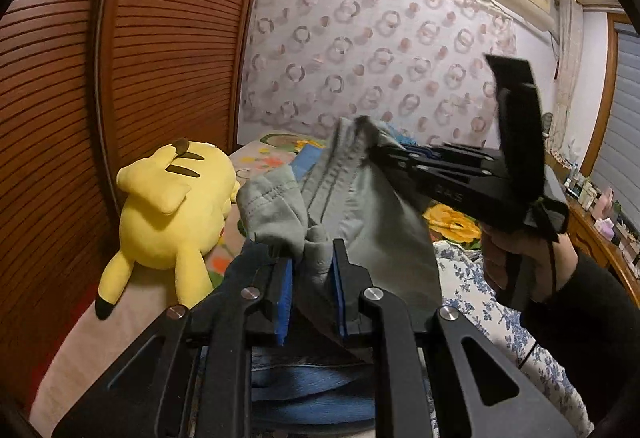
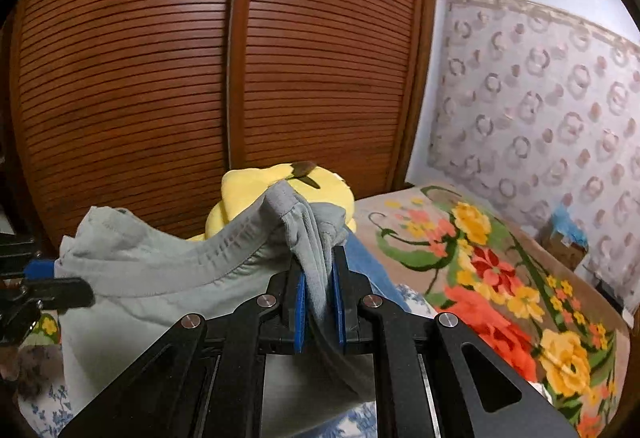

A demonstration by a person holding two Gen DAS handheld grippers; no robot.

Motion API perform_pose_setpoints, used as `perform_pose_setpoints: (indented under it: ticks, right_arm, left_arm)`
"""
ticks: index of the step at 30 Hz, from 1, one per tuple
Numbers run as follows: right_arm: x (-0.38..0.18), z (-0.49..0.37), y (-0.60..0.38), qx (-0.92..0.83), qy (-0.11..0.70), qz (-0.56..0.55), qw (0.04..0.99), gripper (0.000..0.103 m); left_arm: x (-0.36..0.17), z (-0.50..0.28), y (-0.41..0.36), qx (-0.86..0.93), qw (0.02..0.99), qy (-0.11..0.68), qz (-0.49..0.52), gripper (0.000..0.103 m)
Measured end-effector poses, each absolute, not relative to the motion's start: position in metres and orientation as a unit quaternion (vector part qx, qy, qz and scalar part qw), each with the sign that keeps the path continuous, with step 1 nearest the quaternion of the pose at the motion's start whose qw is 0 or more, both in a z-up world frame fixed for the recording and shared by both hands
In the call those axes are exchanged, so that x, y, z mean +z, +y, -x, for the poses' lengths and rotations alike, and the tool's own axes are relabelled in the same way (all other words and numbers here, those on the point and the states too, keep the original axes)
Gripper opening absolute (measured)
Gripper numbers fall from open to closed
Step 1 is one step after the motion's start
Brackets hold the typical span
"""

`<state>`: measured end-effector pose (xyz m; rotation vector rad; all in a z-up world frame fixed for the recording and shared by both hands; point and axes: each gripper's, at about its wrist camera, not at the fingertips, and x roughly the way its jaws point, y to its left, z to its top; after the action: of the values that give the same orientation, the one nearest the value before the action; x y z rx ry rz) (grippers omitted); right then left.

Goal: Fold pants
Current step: 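Lower the pants onto the jeans stack and open both tools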

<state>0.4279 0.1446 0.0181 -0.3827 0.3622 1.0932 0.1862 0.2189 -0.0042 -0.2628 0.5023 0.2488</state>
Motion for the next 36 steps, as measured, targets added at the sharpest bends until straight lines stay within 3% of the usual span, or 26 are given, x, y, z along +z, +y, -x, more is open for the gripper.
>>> perform_pose_setpoints:
  ticks: [9, 16, 19, 27, 36]
  right_arm:
    - [0.002, -0.451, 0.16, 0.525, 0.209, 0.18, 0.805, 0.012]
    - [0.02, -0.45, 0.155, 0.528, 0.207, 0.173, 0.805, 0.035]
    - [0.032, -0.448, 0.14, 0.521, 0.2, 0.16, 0.814, 0.037]
    - [0.026, -0.444, 0.115, 0.564, 0.229, 0.144, 0.78, 0.037]
    - [-0.001, -0.503, 0.13, 0.531, 0.287, 0.135, 0.786, 0.037]
  left_arm:
    - [-0.018, -0.184, 0.228, 0.142, 0.943, 0.266, 0.14, 0.023]
    - [-0.007, -0.176, 0.222, 0.142, 0.948, 0.252, 0.133, 0.039]
    - [0.002, -0.175, 0.217, 0.136, 0.954, 0.236, 0.127, 0.048]
    - [-0.011, -0.199, 0.207, 0.127, 0.946, 0.282, 0.093, 0.049]
    - [-0.035, -0.21, 0.214, 0.135, 0.934, 0.319, 0.084, 0.049]
